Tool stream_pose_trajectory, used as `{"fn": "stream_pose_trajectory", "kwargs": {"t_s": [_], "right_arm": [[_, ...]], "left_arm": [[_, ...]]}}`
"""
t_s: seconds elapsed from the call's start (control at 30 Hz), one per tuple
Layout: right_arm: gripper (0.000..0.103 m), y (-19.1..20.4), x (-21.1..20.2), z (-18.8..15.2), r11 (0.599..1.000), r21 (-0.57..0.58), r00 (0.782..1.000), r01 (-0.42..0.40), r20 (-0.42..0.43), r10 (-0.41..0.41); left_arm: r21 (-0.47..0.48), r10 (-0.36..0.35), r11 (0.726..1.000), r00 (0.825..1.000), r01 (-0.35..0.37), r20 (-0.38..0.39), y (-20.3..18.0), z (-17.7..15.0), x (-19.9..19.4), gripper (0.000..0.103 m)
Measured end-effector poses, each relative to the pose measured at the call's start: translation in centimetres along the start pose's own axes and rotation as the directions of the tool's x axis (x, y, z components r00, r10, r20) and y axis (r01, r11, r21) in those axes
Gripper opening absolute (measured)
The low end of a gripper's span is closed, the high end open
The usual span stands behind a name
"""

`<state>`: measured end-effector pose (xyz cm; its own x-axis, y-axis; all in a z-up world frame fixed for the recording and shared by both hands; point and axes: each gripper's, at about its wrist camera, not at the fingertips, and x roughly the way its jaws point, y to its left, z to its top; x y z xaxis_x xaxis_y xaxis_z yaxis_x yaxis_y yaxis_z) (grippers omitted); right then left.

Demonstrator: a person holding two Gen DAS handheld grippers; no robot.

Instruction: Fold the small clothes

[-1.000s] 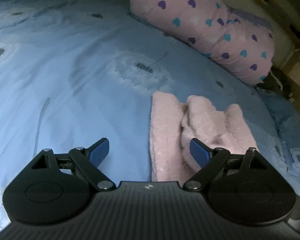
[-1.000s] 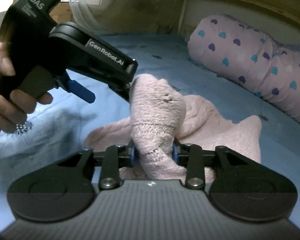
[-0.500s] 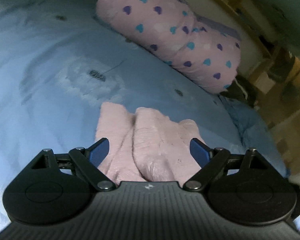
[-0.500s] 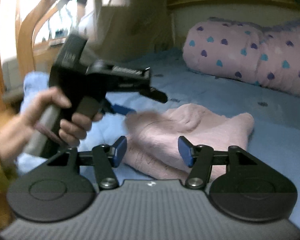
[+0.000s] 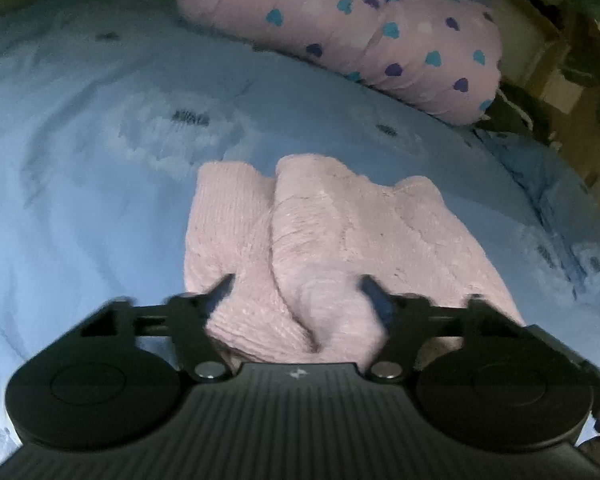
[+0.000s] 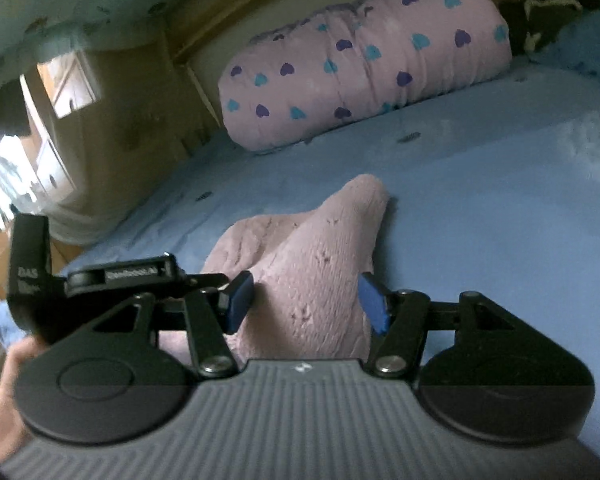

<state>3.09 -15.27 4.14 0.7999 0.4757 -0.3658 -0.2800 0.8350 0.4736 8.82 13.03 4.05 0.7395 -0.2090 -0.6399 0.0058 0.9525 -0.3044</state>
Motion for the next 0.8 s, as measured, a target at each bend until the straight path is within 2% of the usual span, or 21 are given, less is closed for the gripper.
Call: {"fn": "stream_pose_trajectory", "kwargs": {"t_s": [0.07,0.17,0.27,0.43,0.5,0.7,0.8], "right_arm": [[0.063,-0.4,0.1,-0.2,1.000,0.015,1.000,-0.007,0.010,0.007],[0.064,-0.6,0.2,-0.3,0.999,0.030,1.000,-0.020,0.010,0.020],[0.064,-0.6,0.2,-0.1,1.000,0.021,1.000,-0.020,0.009,0.020],[0.064,-0.1,0.2,0.1,0.999,-0.025,1.000,-0.022,0.001,0.022],[0.064,0.5,0.2,0.1,0.998,-0.058,1.000,-0.027,-0.002,0.027],[0.064,2.3,0.7,-0.3,0.985,-0.175,1.000,0.006,-0.010,-0.008],[0.064,2.5,0.8,-0.3,0.984,-0.179,1.000,0.014,-0.010,-0.016]], "left_arm": [[-0.009,-0.008,1.000,1.000,0.008,0.010,0.0,-0.1,-0.1,0.041],[-0.001,-0.011,1.000,0.999,0.011,0.041,-0.3,0.0,-0.8,0.032],[0.027,0.007,1.000,0.997,-0.009,0.073,-1.0,0.0,-1.5,0.030],[0.059,0.035,0.997,0.983,-0.046,0.178,-1.6,0.4,-3.8,0.027],[0.086,0.042,0.995,0.985,-0.058,0.167,-1.5,0.5,-3.8,0.028],[0.039,0.013,0.999,0.996,-0.016,0.087,-0.2,0.5,-2.2,0.032],[-0.016,-0.010,1.000,0.998,0.011,0.061,0.7,0.2,-1.2,0.032]]}}
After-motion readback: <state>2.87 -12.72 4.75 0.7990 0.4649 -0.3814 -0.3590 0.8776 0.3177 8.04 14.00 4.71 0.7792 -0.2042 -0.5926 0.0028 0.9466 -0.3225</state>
